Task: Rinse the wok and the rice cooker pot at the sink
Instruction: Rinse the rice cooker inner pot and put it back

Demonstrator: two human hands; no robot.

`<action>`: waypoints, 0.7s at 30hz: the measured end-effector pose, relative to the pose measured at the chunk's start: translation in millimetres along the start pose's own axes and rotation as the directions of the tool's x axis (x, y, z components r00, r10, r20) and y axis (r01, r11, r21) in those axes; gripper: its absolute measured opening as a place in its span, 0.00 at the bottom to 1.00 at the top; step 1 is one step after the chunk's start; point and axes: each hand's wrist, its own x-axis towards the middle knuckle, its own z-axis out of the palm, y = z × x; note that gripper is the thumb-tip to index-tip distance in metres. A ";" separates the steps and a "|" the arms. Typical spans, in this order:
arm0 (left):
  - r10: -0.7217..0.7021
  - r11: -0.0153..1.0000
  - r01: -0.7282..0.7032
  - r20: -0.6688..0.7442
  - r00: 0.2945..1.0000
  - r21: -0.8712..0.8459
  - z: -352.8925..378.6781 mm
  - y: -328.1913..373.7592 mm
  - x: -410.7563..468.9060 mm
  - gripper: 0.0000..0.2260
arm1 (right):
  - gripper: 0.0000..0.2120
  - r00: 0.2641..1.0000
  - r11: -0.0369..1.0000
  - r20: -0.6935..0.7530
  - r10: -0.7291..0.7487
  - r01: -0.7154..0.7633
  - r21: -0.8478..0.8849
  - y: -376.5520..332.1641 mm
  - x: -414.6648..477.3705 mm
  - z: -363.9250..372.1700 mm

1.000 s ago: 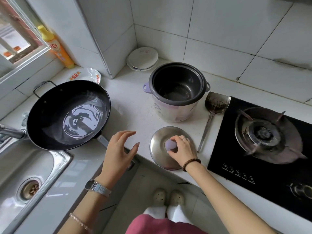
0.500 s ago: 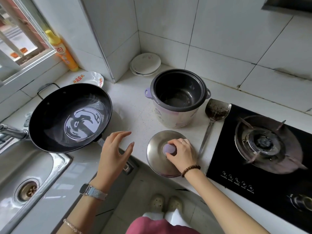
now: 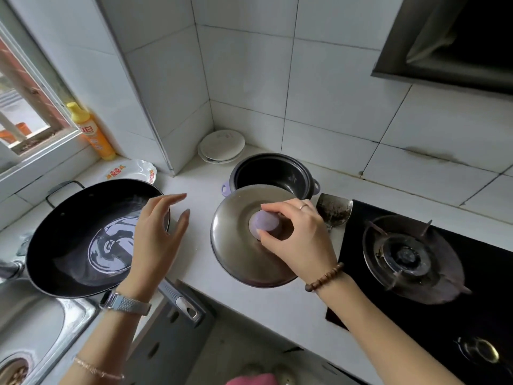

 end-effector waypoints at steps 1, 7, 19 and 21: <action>0.012 1.000 -0.012 -0.010 1.000 -0.005 -0.9 2.8 5.2 0.14 | 0.17 1.000 1.000 -0.014 -0.010 0.010 -0.001 -1.8 7.0 -2.8; 0.031 0.999 -0.033 -0.057 0.998 -0.030 -0.7 14.6 27.7 0.13 | 0.17 1.000 1.000 -0.027 -0.003 0.002 -0.005 -1.5 49.2 -5.5; 0.092 0.996 -0.092 -0.005 0.996 0.015 26.5 12.3 62.2 0.12 | 0.16 0.993 0.988 0.025 0.116 -0.113 -0.108 43.6 128.6 19.2; 0.100 0.995 -0.100 0.010 0.995 0.027 32.5 9.7 65.2 0.12 | 0.16 0.991 0.985 0.040 0.131 -0.125 -0.122 51.1 134.3 22.0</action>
